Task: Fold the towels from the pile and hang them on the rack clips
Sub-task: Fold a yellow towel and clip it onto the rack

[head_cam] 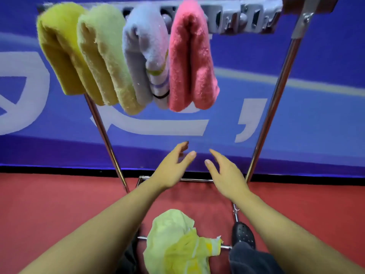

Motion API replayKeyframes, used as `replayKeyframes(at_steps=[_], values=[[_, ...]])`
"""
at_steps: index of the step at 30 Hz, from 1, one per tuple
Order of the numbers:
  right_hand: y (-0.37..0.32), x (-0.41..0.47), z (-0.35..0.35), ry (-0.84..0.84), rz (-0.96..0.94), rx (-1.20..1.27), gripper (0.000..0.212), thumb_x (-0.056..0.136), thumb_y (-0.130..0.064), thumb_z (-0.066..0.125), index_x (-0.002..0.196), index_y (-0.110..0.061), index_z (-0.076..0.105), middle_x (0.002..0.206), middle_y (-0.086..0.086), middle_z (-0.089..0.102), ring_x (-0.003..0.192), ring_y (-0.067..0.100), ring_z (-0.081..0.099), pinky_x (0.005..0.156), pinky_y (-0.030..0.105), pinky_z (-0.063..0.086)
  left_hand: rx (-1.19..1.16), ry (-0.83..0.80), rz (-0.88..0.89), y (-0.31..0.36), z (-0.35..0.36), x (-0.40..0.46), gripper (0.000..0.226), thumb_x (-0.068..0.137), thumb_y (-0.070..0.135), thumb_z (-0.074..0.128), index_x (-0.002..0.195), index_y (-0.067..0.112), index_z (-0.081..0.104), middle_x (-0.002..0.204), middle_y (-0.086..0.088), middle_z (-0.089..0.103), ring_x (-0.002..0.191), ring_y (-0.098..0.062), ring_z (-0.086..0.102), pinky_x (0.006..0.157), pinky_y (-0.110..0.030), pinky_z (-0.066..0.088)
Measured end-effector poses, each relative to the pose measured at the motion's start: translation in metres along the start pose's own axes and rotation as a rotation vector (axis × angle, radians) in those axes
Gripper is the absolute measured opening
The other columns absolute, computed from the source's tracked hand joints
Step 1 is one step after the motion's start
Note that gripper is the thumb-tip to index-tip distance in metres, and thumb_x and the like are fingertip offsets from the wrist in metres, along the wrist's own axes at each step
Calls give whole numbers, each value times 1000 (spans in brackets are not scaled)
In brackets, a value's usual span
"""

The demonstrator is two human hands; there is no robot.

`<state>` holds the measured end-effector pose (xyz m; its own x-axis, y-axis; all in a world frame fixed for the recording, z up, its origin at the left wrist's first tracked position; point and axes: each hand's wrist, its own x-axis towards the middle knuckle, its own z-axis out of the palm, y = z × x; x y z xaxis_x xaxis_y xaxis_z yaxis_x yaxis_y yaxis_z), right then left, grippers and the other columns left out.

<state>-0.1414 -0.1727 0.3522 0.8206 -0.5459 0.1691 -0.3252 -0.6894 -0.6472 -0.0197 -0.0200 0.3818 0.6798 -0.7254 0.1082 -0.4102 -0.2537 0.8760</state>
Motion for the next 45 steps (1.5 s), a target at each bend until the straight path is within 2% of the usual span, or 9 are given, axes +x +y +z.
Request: replayKeyframes(at_steps=[7, 19, 27, 29, 31, 33, 35, 42, 45], values=[[96, -39, 109, -440, 91, -270, 59, 103, -49, 46, 157, -28, 32, 165, -2, 31, 149, 19, 35, 120, 37, 31, 354, -208, -192, -153, 59, -40, 63, 103, 44, 53, 155, 14, 37, 160, -7, 41, 148, -20, 37, 120, -30, 25], [209, -82, 264, -915, 250, -311, 65, 102, -49, 48, 159, -30, 24, 168, 2, 21, 152, 24, 27, 120, 45, 31, 311, -441, -612, -335, 136, -87, 63, 102, 46, 53, 155, 18, 35, 158, -6, 42, 142, -26, 44, 116, -37, 35], [247, -66, 313, -864, 327, -237, 98, 91, -46, 68, 162, -34, 1, 171, 5, 10, 158, 24, 5, 125, 41, 14, 269, -475, -724, -390, 170, -83, 66, 93, 37, 71, 149, 12, 45, 146, -7, 55, 134, -25, 53, 111, -33, 40], [253, -66, 322, -830, 344, -269, 98, 87, -48, 72, 162, -30, 12, 163, 10, 34, 153, 31, 25, 122, 41, 22, 266, -463, -767, -402, 178, -84, 56, 88, 43, 73, 136, 20, 55, 127, -2, 65, 118, -23, 61, 104, -37, 47], [258, -67, 326, -846, 346, -337, 76, 85, -49, 72, 149, -23, 41, 139, 14, 59, 133, 35, 50, 108, 39, 39, 302, -473, -780, -410, 184, -86, 32, 88, 47, 71, 109, 28, 58, 104, 4, 68, 101, -21, 66, 93, -37, 52], [258, -70, 324, -938, 383, -331, 47, 89, -50, 67, 123, -18, 60, 121, 11, 67, 120, 33, 58, 92, 36, 46, 314, -483, -736, -409, 187, -86, 15, 92, 38, 69, 86, 28, 61, 88, 6, 66, 91, -21, 65, 80, -34, 50], [255, -74, 314, -983, 411, -277, 37, 92, -48, 64, 112, -16, 65, 117, 10, 68, 118, 32, 59, 91, 36, 47, 294, -487, -693, -398, 188, -85, 20, 94, 30, 67, 76, 25, 60, 85, 1, 66, 88, -23, 63, 76, -33, 47], [209, -69, 229, -801, 340, -241, 30, 85, -42, 77, 98, -21, 59, 97, 0, 63, 90, 24, 59, 74, 33, 43, 111, -524, -662, -333, 152, -78, 14, 94, 41, 68, 93, 28, 63, 97, 4, 70, 91, -15, 64, 85, -29, 51], [170, -66, 176, -675, 273, -174, 32, 82, -34, 80, 107, -29, 61, 101, -9, 66, 94, 18, 62, 81, 29, 47, 11, -523, -616, -283, 134, -75, 45, 80, 47, 79, 114, 24, 59, 105, -4, 71, 89, -14, 66, 90, -33, 56]])
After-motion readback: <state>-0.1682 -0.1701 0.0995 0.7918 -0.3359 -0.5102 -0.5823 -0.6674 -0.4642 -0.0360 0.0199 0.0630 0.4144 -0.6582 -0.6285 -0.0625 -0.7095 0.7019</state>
